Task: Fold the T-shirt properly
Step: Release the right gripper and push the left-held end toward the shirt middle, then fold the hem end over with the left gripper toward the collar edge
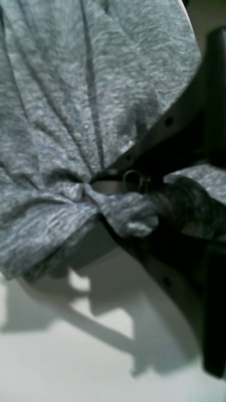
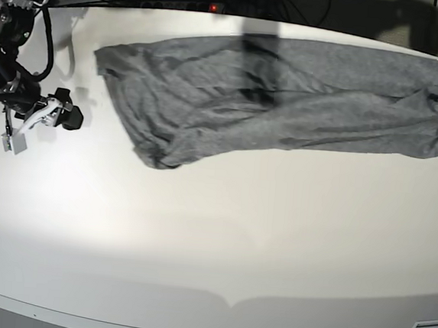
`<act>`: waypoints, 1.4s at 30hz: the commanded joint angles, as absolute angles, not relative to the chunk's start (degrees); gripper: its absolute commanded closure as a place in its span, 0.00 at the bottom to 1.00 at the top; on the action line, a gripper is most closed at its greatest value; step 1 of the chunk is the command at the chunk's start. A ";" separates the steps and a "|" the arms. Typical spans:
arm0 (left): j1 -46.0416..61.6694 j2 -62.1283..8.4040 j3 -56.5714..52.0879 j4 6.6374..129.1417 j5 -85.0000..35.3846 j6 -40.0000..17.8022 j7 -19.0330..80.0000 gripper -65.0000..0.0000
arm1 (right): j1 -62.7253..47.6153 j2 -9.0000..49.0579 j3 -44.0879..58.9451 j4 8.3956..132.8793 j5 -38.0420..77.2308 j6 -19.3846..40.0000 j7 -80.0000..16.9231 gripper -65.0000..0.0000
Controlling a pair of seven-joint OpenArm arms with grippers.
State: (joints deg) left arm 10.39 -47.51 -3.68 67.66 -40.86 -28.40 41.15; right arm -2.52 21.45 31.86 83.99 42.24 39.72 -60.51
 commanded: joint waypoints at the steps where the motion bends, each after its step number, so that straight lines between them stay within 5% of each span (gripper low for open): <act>1: 10.28 -49.67 -4.08 69.08 -40.56 -26.96 42.85 1.00 | -1.78 22.00 32.23 84.84 43.53 40.00 -59.90 0.47; 13: 10.50 -51.24 -4.01 105.97 -43.53 -3.92 61.10 1.00 | -1.76 19.55 32.23 84.84 41.08 40.00 -60.42 0.47; 20: 14.00 -41.93 -4.01 124.18 -43.53 -0.82 62.15 1.00 | -1.76 19.53 32.23 84.84 40.51 40.00 -60.45 0.47; 28: 18.83 -28.86 1.74 125.99 -40.05 -0.89 50.65 1.00 | -1.56 19.55 32.23 84.84 40.95 40.00 -60.40 0.47; 42: 8.62 -21.93 22.63 113.10 -29.36 2.13 45.47 1.00 | -0.99 19.55 32.23 84.84 40.88 40.00 -60.90 0.47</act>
State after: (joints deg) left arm 9.32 -21.67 22.85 111.96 -28.97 2.44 46.78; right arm -1.89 18.57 31.90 83.99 39.59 39.72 -61.56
